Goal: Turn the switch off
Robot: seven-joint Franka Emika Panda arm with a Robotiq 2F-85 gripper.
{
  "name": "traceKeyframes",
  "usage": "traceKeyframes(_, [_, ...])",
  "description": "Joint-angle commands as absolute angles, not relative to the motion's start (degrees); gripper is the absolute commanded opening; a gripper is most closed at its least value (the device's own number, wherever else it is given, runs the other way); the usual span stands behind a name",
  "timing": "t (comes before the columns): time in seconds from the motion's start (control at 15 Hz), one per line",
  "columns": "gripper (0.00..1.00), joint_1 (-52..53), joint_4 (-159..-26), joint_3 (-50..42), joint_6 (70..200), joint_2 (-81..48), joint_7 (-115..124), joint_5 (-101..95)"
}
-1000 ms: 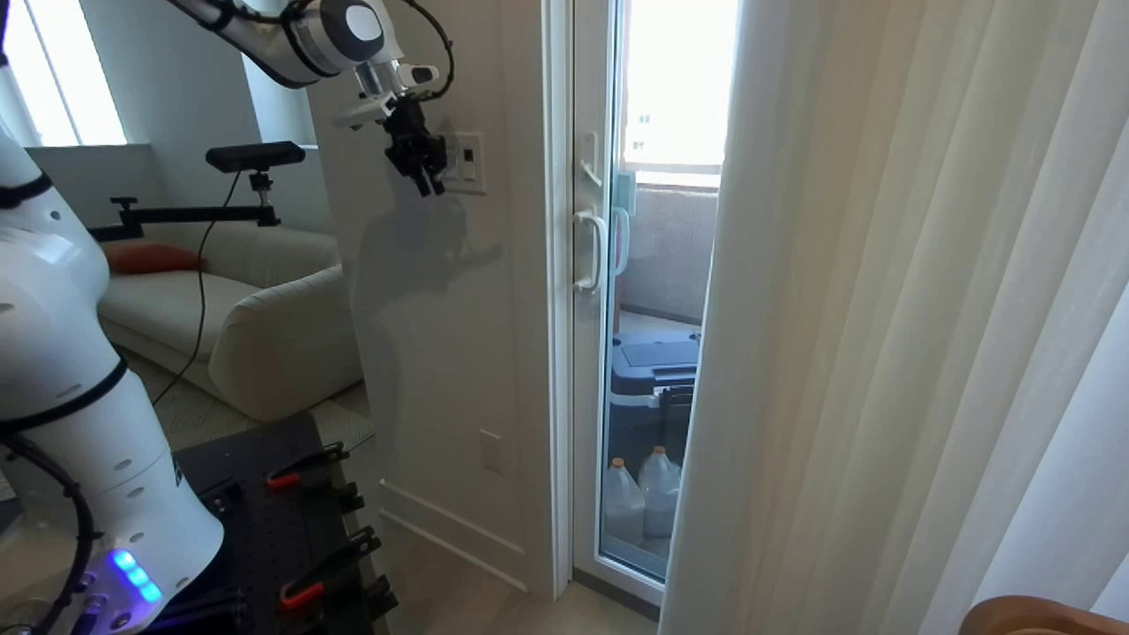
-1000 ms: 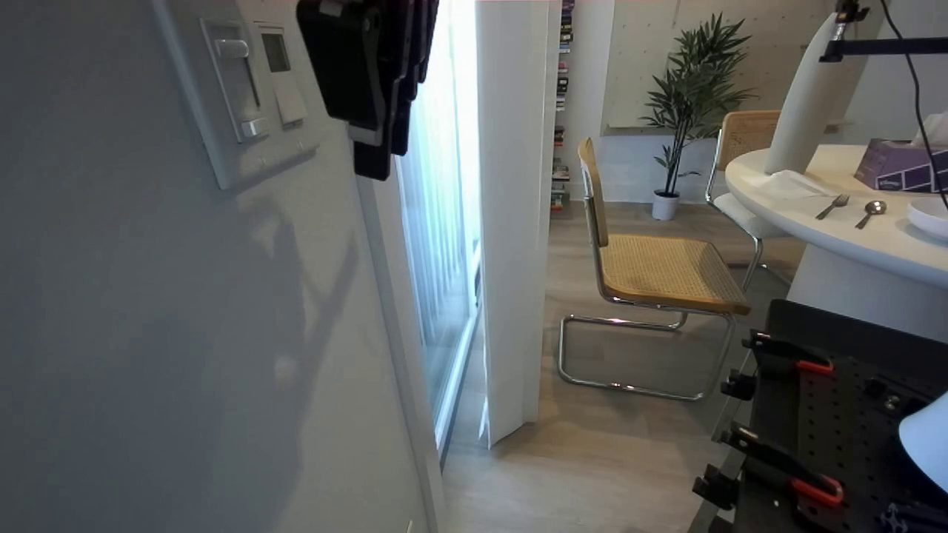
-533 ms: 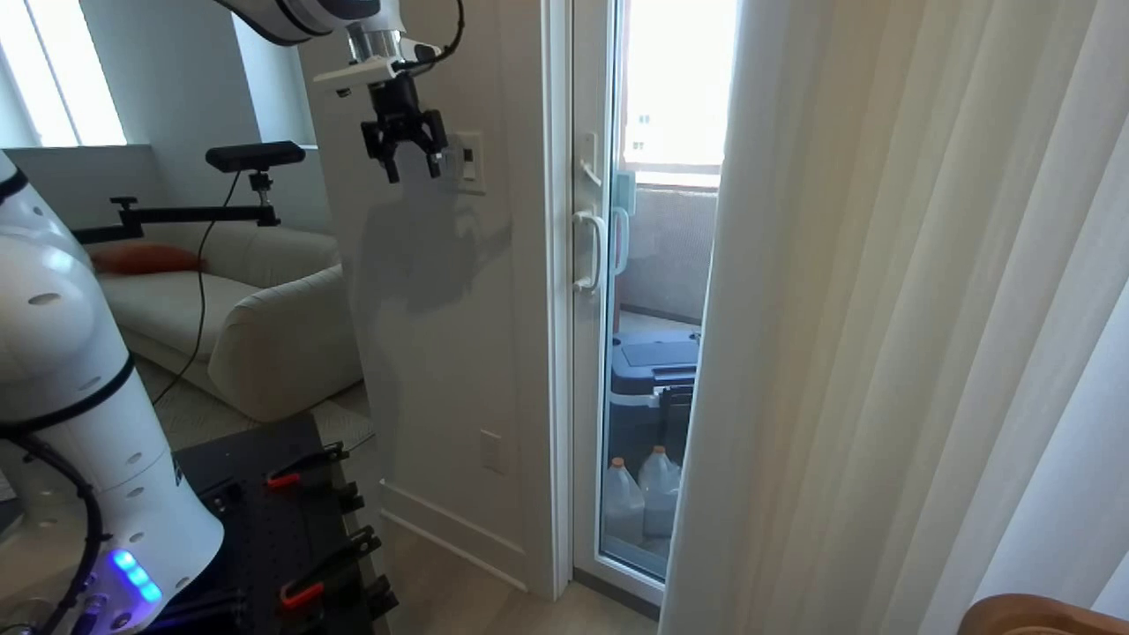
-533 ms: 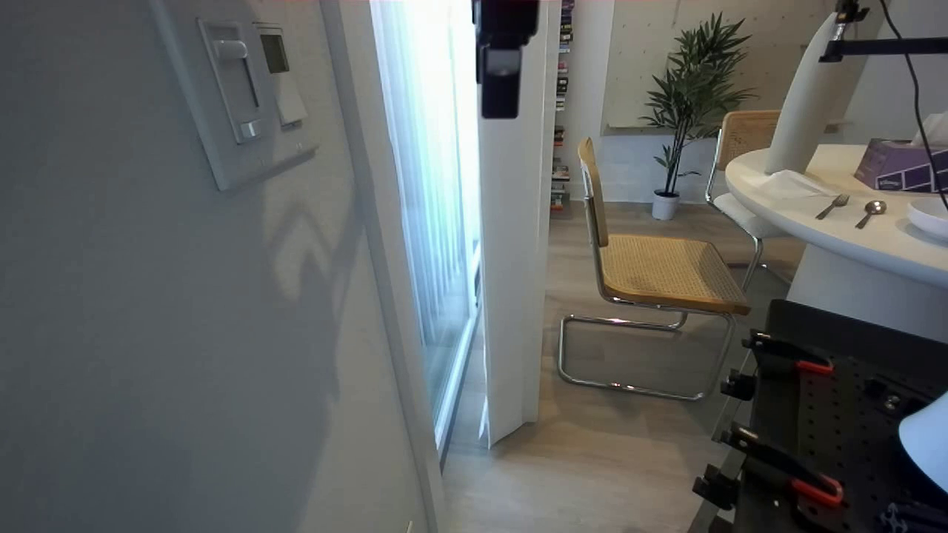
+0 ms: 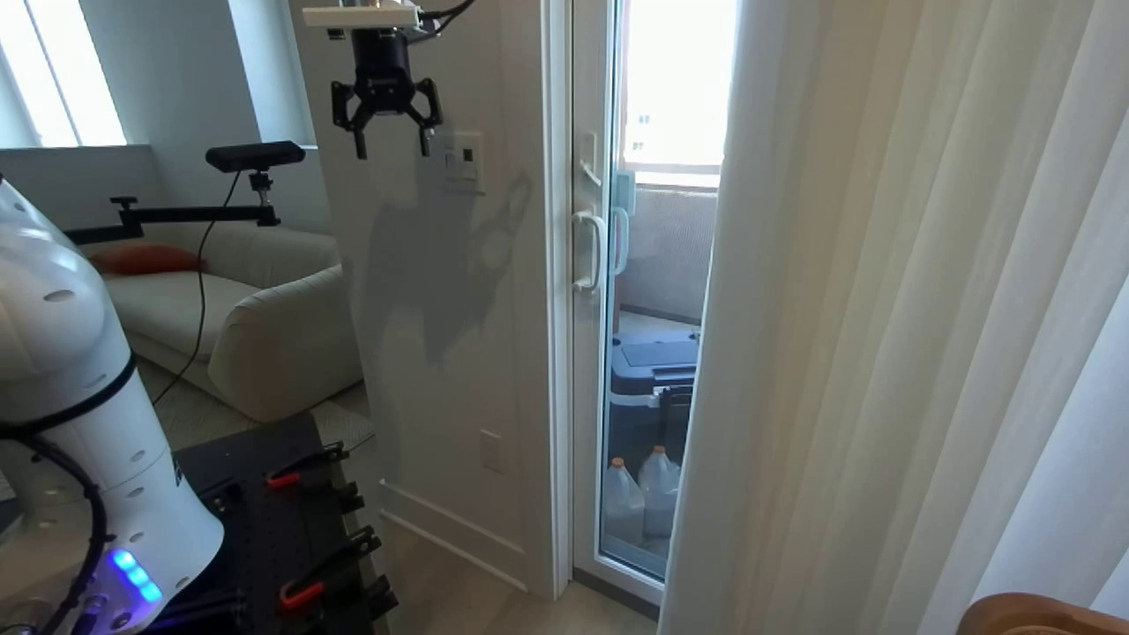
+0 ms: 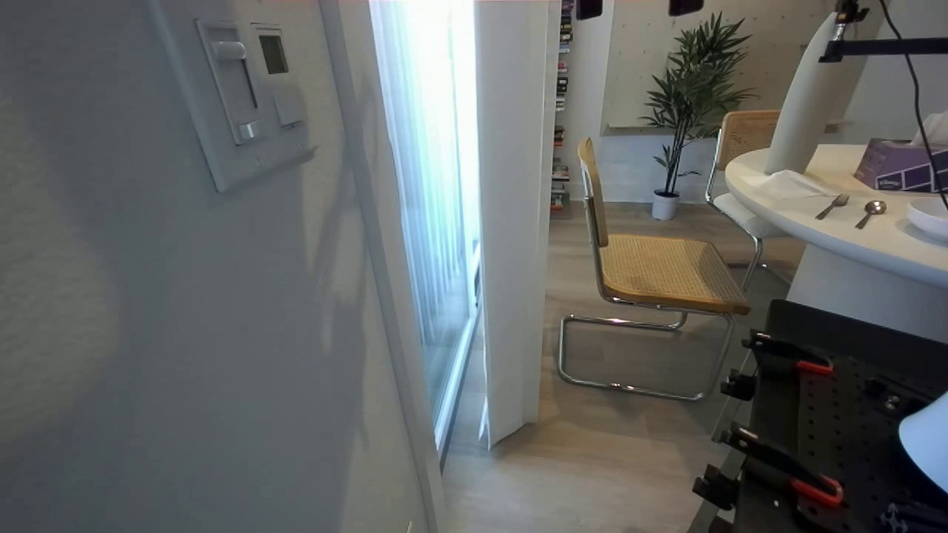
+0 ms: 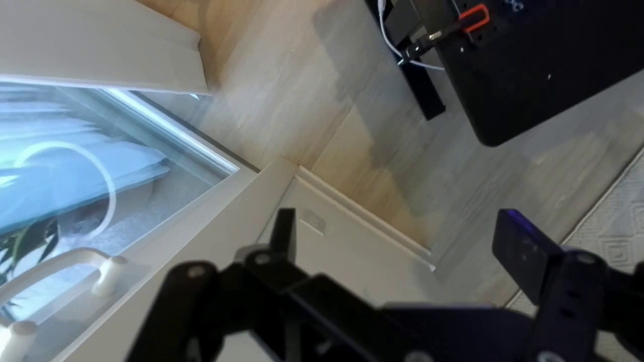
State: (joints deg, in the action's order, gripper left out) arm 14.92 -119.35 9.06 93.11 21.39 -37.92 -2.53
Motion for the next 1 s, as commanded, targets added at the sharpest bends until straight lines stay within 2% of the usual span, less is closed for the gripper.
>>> traceKeyframes(0.0, [1.0,16.7,-120.8,6.0,90.7,24.8,-50.7,-1.9])
traceKeyframes(0.13, [1.0,17.4,-122.0,5.5,93.0,26.2,-57.0,-1.9])
traceKeyframes(0.67, [1.0,16.8,-121.0,6.5,91.7,25.3,-55.3,-2.4])
traceKeyframes(0.93, [1.0,19.2,-121.0,10.9,97.5,24.0,-54.8,-3.9])
